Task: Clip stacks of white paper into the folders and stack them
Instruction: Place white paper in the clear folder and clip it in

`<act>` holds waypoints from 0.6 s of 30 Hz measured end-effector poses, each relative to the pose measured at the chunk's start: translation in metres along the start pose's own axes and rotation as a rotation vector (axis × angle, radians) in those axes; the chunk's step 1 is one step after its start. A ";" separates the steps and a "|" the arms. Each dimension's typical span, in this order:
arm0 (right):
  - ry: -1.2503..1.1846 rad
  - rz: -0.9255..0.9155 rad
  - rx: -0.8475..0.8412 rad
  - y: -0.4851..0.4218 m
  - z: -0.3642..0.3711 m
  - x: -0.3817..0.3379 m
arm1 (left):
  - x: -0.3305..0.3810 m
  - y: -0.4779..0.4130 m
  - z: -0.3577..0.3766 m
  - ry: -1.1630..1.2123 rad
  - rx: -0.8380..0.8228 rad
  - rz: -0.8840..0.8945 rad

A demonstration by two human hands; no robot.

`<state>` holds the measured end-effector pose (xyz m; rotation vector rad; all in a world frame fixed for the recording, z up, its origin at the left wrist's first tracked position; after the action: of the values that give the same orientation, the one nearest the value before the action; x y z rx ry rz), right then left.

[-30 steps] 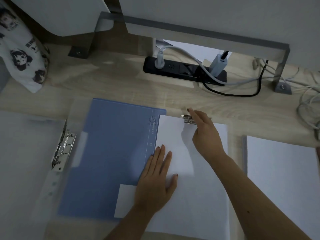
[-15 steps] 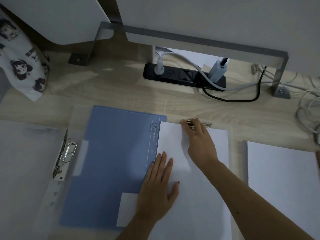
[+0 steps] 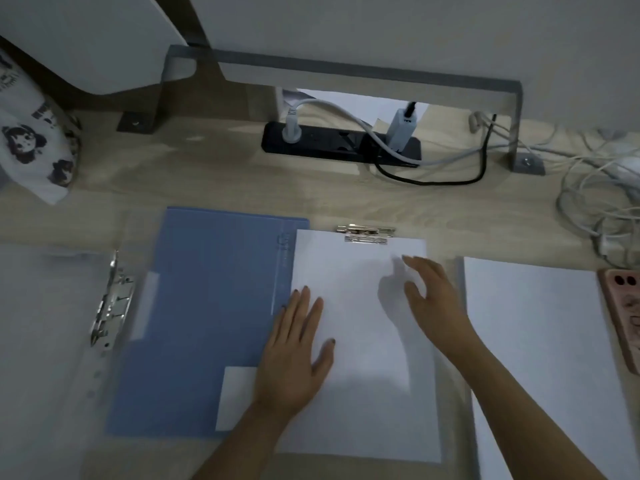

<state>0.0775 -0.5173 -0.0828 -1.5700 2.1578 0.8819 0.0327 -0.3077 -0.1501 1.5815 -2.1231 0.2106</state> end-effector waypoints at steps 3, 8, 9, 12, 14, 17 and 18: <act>-0.036 0.130 0.045 0.041 -0.034 0.049 | 0.007 0.001 -0.002 -0.044 0.018 -0.031; 0.035 0.242 0.170 0.092 -0.065 0.110 | 0.082 0.006 -0.006 0.173 0.089 -0.110; 0.040 0.252 0.177 0.097 -0.065 0.115 | 0.103 0.007 -0.003 0.297 0.040 -0.119; 0.068 0.230 0.190 0.109 -0.060 0.126 | 0.165 0.011 0.019 0.650 -0.208 -0.207; 0.080 0.228 0.165 0.113 -0.053 0.131 | 0.191 0.011 0.032 0.888 -0.365 -0.385; 0.102 0.225 0.117 0.113 -0.049 0.139 | 0.210 0.006 0.046 0.998 -0.450 -0.541; 0.098 0.222 0.114 0.112 -0.051 0.140 | 0.212 0.003 0.047 0.988 -0.426 -0.560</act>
<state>-0.0703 -0.6303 -0.0950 -1.3647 2.4409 0.7433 -0.0296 -0.5078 -0.0930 1.3293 -0.8694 0.2526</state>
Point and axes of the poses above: each hand's wrist, its own y-axis away from the middle knuckle, its own z-axis out of the palm, x = y × z, the point moved 4 cm from there along -y, towards the middle knuckle, and after that the axes turned 5 degrees about y, right-handed, at the moved point
